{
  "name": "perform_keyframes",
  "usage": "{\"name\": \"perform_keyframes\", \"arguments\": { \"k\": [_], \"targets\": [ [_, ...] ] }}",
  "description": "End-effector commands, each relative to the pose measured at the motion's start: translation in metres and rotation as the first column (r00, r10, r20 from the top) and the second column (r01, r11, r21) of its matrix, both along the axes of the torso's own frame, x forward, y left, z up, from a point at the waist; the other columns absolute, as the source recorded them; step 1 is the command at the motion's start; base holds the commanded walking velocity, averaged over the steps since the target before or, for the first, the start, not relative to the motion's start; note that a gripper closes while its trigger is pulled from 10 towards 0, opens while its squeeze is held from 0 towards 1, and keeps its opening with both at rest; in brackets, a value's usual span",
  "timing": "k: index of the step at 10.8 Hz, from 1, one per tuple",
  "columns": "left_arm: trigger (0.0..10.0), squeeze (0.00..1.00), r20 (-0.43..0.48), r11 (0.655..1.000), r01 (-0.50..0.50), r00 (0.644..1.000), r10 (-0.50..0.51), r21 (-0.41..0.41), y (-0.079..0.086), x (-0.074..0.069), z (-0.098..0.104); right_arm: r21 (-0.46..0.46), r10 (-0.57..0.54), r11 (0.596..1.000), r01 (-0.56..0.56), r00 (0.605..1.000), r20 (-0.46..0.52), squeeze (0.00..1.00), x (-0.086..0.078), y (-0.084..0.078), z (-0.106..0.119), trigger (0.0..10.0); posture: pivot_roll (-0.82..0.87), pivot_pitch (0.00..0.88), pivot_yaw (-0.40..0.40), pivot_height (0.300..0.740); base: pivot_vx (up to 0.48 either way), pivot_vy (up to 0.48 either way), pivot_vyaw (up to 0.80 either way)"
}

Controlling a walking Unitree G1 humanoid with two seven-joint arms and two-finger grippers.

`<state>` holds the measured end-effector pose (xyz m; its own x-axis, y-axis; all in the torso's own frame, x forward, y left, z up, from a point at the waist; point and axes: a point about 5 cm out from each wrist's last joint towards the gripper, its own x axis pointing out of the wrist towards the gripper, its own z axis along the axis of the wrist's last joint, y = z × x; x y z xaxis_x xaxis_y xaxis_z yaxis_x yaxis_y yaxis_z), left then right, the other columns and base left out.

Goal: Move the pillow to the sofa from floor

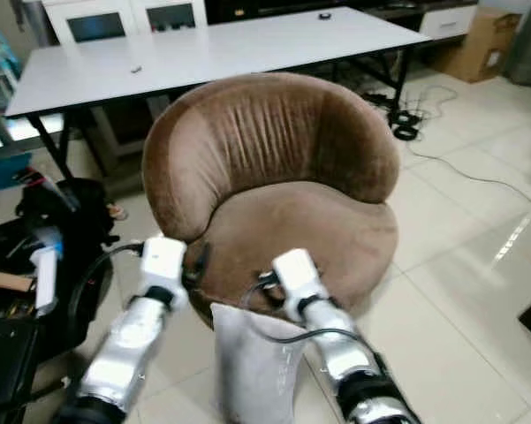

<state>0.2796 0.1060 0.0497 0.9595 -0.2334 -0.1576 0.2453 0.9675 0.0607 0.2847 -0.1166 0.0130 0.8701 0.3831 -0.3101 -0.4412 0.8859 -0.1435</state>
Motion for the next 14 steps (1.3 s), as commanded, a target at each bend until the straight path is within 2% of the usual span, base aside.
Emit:
{"name": "perform_keyframes", "arguments": {
  "k": [1,5,10,14],
  "targets": [
    [10.0,0.00,-0.019,0.999,-0.044,0.999,0.044,0.012,0.0138,0.0004,-0.0030,0.025,0.029,0.999,-0.029,1.000,0.010,0.00,0.0021,0.0131,0.0044,10.0,-0.11,0.000,0.053,0.727,0.000,0.000,0.00],
    [10.0,0.00,0.003,0.999,-0.052,0.999,0.052,0.000,0.0152,0.0018,0.0004,0.021,0.030,0.999,-0.030,1.000,0.009,0.00,0.0023,0.0127,0.0044,10.0,-0.11,0.000,0.053,0.727,0.000,0.000,0.00],
    [10.0,0.00,-0.013,0.997,-0.072,0.997,0.072,-0.026,0.0182,0.0012,-0.0013,0.026,0.034,0.999,-0.034,0.999,0.018,0.00,0.0013,0.0122,0.0048,10.0,-0.11,0.000,0.053,0.727,0.374,0.000,0.00],
    [10.0,0.00,-0.016,0.997,-0.078,0.997,0.078,0.003,0.0187,0.0008,-0.0030,0.035,0.050,0.998,-0.051,0.998,0.048,0.00,0.0017,0.0132,0.0082,10.0,-0.11,0.000,0.051,0.727,0.000,0.000,0.00]
  ]
}}
